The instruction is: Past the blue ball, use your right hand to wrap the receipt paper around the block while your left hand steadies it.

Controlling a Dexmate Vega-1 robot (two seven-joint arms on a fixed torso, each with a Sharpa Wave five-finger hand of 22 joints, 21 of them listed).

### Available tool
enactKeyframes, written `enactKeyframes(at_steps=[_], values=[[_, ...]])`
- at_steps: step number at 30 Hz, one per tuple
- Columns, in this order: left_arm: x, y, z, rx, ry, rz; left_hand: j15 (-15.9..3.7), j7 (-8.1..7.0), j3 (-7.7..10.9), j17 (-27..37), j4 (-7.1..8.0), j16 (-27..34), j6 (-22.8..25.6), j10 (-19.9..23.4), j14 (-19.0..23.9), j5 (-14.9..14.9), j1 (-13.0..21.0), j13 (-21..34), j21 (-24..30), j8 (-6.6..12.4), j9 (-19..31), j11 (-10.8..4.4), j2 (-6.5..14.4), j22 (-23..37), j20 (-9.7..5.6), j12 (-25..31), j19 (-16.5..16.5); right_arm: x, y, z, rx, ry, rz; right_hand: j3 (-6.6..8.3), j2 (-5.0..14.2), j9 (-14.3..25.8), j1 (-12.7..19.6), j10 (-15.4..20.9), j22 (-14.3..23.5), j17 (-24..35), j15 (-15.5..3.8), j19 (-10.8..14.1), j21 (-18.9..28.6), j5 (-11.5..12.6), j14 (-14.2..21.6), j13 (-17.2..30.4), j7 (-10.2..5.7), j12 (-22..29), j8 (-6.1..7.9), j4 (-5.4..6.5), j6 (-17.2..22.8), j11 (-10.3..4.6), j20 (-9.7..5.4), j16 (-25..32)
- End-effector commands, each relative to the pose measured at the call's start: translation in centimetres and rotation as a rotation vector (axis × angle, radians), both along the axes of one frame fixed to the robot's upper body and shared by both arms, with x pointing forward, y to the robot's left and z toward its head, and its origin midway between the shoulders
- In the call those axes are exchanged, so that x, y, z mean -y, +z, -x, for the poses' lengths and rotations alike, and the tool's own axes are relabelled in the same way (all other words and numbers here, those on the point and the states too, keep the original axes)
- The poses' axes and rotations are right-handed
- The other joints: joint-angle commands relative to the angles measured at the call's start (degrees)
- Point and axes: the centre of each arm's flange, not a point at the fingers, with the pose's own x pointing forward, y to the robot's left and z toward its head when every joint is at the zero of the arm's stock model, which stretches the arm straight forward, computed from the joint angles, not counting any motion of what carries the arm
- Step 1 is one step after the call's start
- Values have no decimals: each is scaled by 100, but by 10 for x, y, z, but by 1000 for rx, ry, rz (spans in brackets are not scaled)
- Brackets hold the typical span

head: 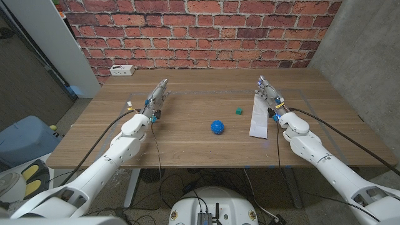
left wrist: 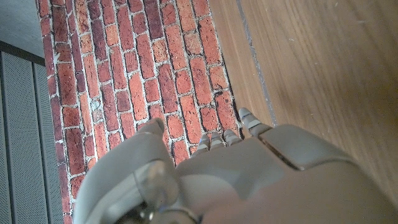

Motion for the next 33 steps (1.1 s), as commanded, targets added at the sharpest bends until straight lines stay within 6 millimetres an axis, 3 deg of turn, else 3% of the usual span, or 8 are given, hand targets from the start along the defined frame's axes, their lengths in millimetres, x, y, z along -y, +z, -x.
enactKeyframes(at_steps=[1, 7, 20, 33], values=[[2, -1, 3, 2, 0, -2, -9, 1, 46, 12, -9, 30, -32, -56, -153, 20, 49, 23, 20, 33, 14, 4, 2, 30, -15, 38, -38, 1, -2, 3, 2, -6, 4, 26, 4, 31, 73, 42, 26, 28, 40, 48, 16, 21, 13, 22, 15, 26, 36, -34, 43, 17, -8, 22], [2, -2, 5, 2, 1, -4, -9, -2, 55, 12, -14, 30, -29, -55, -152, 9, 44, 24, 12, 35, 14, 5, -1, 31, -13, 38, -34, -1, 1, 8, 7, -42, 37, 67, -3, 32, 116, 62, 27, 21, 49, 57, 4, 15, 25, 22, 22, 32, 38, -63, 50, 23, -6, 24], [1, -4, 7, 2, 1, -6, 3, -15, 76, 11, -27, 34, -10, -42, -134, -18, 28, 24, -6, 41, 15, 13, -11, 31, -2, 41, -21, -13, 16, 19, 12, -157, 200, 240, 31, 35, 175, 297, 38, 46, 117, 148, -20, 5, 233, 30, 90, 102, 107, -83, 288, 18, 239, 110], [4, -3, 5, -6, -14, -16, 19, -18, 90, 11, -37, 35, 44, -9, -120, -34, 14, 24, -17, 58, 17, 18, -18, 31, 33, 51, 1, -25, 28, 35, -9, -296, 397, 428, 43, 38, 290, 473, 51, 71, 68, 261, -18, 21, 515, 39, 127, 137, 130, -135, 461, -31, 274, 205]])
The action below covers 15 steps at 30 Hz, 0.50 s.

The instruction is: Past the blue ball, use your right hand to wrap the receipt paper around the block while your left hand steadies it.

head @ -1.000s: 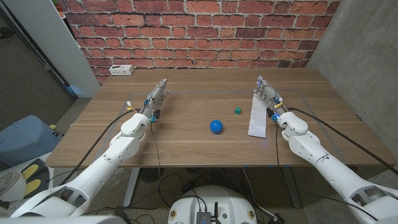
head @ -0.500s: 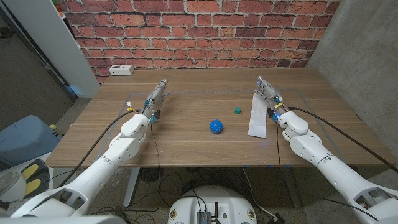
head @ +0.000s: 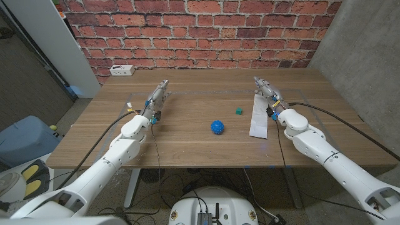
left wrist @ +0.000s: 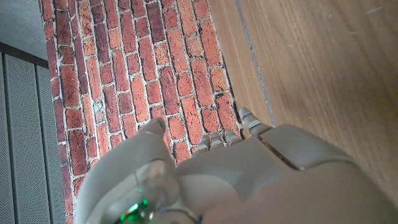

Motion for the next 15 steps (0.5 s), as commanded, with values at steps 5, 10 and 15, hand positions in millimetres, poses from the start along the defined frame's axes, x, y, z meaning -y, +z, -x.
enactKeyframes(at_steps=[5, 10, 15], values=[[4, 2, -3, -10, -19, -16, 30, 11, 43, 13, -15, 35, 53, -15, -118, -11, 3, 26, -25, 43, 19, 35, -16, 6, 46, 25, 3, -13, 12, 21, -17, -164, 231, 119, 5, 12, 103, 112, 27, 29, -39, 77, -17, 24, 130, 16, 3, 33, 35, -8, 125, -8, 20, 57], [6, 3, -4, -13, -24, -24, 29, 7, 47, 13, -18, 34, 79, -12, -115, -17, -4, 26, -32, 48, 20, 38, -20, 6, 52, 25, 6, -18, 15, 28, -26, -215, 320, 184, -7, 13, 172, 167, 29, 25, -59, 108, -18, 33, 163, 18, 5, 43, 41, -53, 181, -29, 26, 57], [8, 3, -6, -17, -31, -25, 37, 13, 53, 13, -22, 34, 107, -5, -112, -23, -13, 26, -40, 53, 21, 44, -24, 6, 58, 26, 11, -23, 16, 33, -36, -247, 394, 258, -36, 15, 267, 220, 30, 19, -98, 159, -15, 41, 224, 20, 8, 47, 53, -124, 267, -69, 21, 64]])
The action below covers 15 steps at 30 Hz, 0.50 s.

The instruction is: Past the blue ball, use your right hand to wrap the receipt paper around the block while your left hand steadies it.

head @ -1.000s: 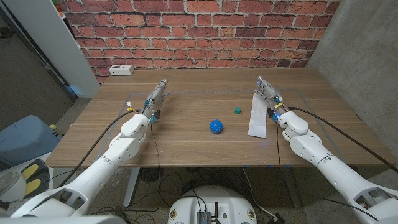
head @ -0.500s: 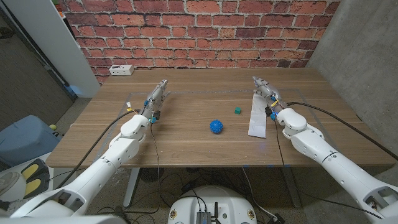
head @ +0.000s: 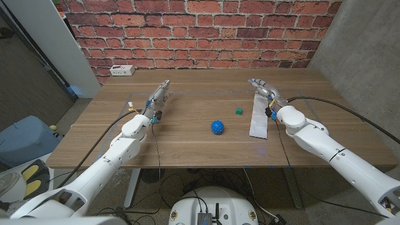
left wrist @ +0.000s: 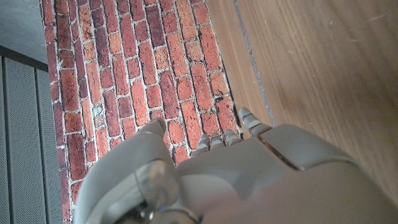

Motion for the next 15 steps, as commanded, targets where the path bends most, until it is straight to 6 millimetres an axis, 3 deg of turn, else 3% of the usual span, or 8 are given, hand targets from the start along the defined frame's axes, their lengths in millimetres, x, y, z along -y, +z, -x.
enactKeyframes(at_steps=[1, 15], values=[[4, 1, -4, -9, -15, -10, 18, 13, 38, 13, -7, 34, 46, -19, -90, -23, -14, 27, -12, 54, 22, 34, -24, 7, 34, 26, -24, -11, 7, 16, -15, -114, 192, 84, -33, 16, 108, 71, 31, 19, -15, 78, -17, 42, 76, 21, 1, 47, 33, -45, 86, -39, -20, 41], [9, 2, -4, -17, -26, -25, 31, 3, 52, 13, -15, 32, 129, -16, -84, -33, -35, 28, -34, 67, 25, 63, -29, 8, 61, 24, -20, -34, 8, 18, -56, -195, 389, 150, -33, 19, 138, 153, 32, 39, -82, 145, -15, 39, 149, 24, 11, 54, 56, -72, 231, -68, -37, 68]])
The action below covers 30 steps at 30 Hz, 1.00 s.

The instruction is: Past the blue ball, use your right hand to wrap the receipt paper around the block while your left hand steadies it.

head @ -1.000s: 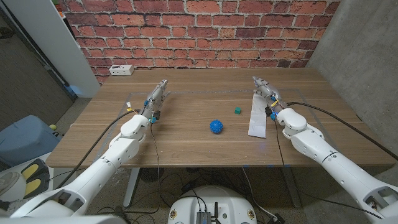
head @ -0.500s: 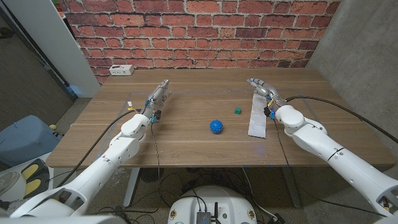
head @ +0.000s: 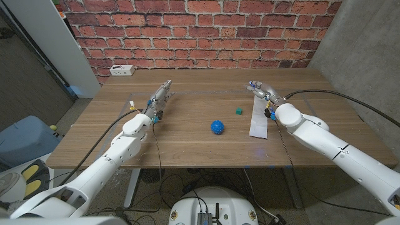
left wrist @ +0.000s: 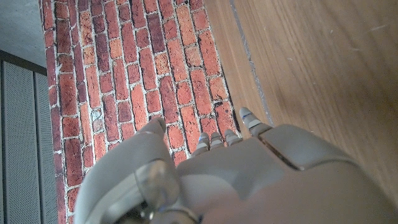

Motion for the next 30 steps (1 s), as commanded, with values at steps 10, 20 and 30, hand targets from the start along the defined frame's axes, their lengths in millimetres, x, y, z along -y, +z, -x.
enactKeyframes(at_steps=[10, 20, 30], values=[[7, -1, 0, -11, -17, -14, 33, 7, 61, 14, -20, 32, 67, -20, -72, -19, -50, 29, -23, 35, 27, 46, -32, 9, 67, 24, -7, -30, 0, 10, -49, -130, 276, 164, 20, 22, 192, 153, 31, 9, -99, 149, -2, 19, 151, 27, 5, 55, 45, -96, 205, -57, -21, 41], [8, -3, 3, -14, -18, -18, 35, 2, 69, 14, -26, 30, 108, -23, -72, -24, -64, 29, -37, 37, 29, 70, -37, 9, 75, 22, -4, -42, -3, 19, -61, -191, 359, 316, -50, 27, 459, 260, 30, -13, -212, 274, 2, 0, 227, 30, -14, 51, 59, -303, 406, -146, -29, 28], [8, -5, 3, -21, -29, -26, 36, 3, 78, 14, -32, 30, 136, -24, -71, -28, -78, 29, -52, 32, 31, 59, -39, 10, 71, 20, 1, -51, -7, 25, -81, -230, 412, 414, -98, 33, 664, 273, 28, -22, -286, 353, -4, -26, 236, 31, 13, 23, 121, -441, 697, -177, -66, 1]])
